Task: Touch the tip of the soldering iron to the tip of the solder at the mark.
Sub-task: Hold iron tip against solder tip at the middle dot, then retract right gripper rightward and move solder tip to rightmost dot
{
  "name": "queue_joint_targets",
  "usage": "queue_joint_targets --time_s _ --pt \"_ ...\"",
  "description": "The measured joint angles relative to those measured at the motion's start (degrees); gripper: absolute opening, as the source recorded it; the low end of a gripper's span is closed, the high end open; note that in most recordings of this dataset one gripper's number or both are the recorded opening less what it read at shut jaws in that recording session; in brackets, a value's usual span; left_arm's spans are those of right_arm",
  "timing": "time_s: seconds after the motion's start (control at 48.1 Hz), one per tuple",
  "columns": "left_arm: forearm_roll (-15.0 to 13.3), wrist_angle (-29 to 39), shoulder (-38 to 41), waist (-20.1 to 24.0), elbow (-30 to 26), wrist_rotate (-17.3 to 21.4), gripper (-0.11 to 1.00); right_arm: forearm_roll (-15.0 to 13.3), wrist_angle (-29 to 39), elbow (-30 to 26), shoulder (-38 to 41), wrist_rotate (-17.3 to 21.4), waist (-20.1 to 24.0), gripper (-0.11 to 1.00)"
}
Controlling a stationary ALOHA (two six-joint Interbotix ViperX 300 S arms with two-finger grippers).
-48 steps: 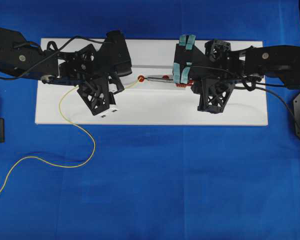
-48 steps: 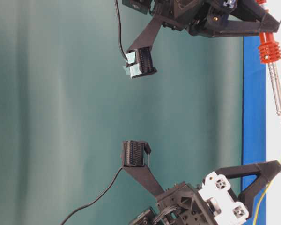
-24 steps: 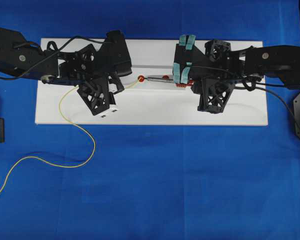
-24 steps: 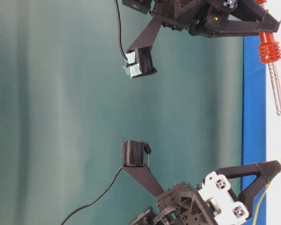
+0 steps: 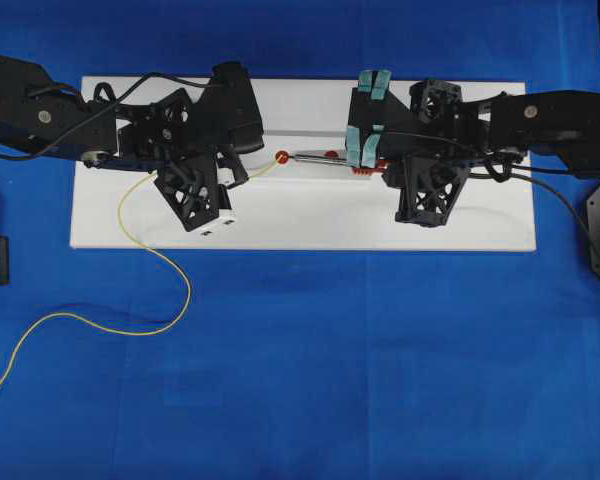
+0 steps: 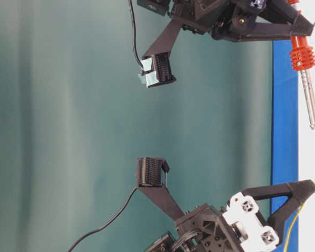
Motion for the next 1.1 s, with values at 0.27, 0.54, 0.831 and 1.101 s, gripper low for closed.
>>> queue_joint_targets --time_s 0.27,0.54,0.831,1.101 --pt "0.0 0.0 0.0 -0.1 0.1 0.1 0.03 0.0 0.0 0.0 0.0 0.0 0.0 0.08" --pt "0.0 0.0 0.0 0.0 0.0 0.4 0.03 0.0 0.0 0.0 -0.1 0.0 0.0 0.08" --pt "0.0 1.8 -7.8 -0.1 2.7 0.4 0.03 0.0 0.0 0.0 -0.1 0.1 0.0 0.08" --pt "0.0 1.4 -15.8 -0.2 7.7 0.0 0.03 0.0 0.0 0.0 0.0 0.0 0.0 0.08"
